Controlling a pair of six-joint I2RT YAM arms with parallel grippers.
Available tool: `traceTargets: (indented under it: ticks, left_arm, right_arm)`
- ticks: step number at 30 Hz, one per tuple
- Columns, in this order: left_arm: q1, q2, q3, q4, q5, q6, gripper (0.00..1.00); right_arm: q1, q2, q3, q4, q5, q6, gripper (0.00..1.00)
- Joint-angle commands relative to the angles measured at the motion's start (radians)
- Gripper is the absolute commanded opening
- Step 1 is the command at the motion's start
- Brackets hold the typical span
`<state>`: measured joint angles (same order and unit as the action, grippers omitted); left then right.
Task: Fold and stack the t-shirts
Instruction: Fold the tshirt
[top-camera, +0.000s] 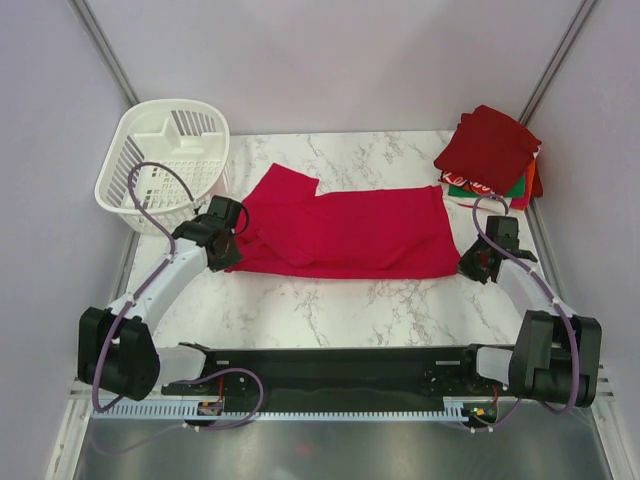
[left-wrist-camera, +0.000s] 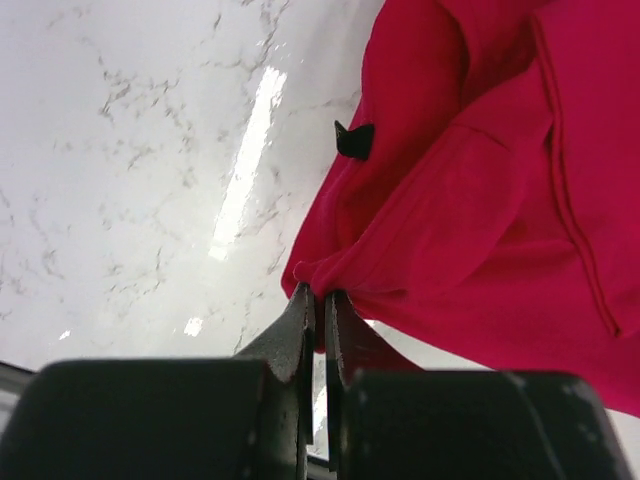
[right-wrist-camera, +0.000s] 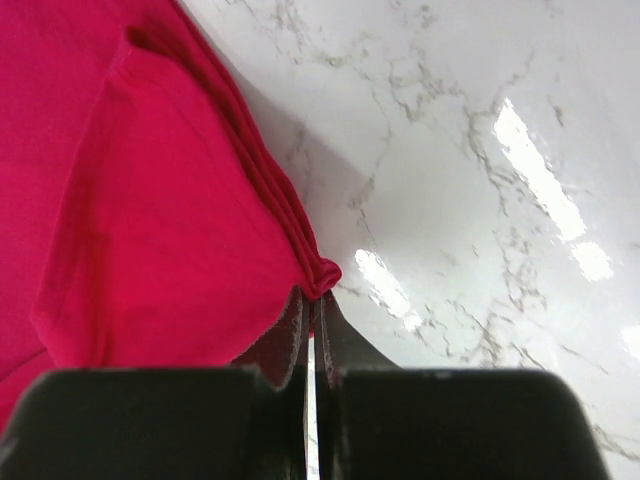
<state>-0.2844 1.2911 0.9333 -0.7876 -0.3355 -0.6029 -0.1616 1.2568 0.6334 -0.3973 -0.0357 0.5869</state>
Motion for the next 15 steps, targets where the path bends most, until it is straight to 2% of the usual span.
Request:
traceTargets:
  ticks: [1, 6, 7, 8, 9, 12, 13, 15]
  left_arm:
    - [0.007, -0.064, -0.039, -0.108, -0.03, -0.041, 0.02]
    - [0.007, -0.085, -0.028, -0.17, 0.033, -0.089, 0.04]
    - [0.007, -0.09, -0.027, -0.177, 0.047, -0.087, 0.09]
    - [0.007, -0.102, -0.024, -0.185, 0.062, -0.087, 0.19]
    - [0.007, -0.111, -0.021, -0.194, 0.079, -0.086, 0.45]
    - [0.007, -0.186, -0.004, -0.234, 0.151, -0.077, 0.78]
    - [0.007, -0.212, 0.021, -0.254, 0.153, -0.058, 0.8]
    - [0.007, -0.257, 0.057, -0.282, 0.123, -0.035, 0.81]
  right_arm:
    - [-0.006, -0.077, -0.023, -0.087, 0.071, -0.004, 0.0]
    - [-0.009, -0.129, -0.003, -0.164, 0.122, 0.054, 0.0]
    - [-0.01, -0.137, -0.001, -0.181, 0.12, 0.056, 0.0]
    - [-0.012, -0.14, -0.001, -0.189, 0.114, 0.057, 0.06]
    - [-0.012, -0.14, -0.006, -0.193, 0.087, 0.059, 0.27]
    - [-0.01, -0.158, -0.018, -0.21, 0.056, 0.054, 0.9]
    - [-0.012, -0.174, -0.017, -0.218, 0.056, 0.053, 0.95]
    - [-0.012, -0.191, 0.005, -0.232, 0.043, 0.056, 0.98]
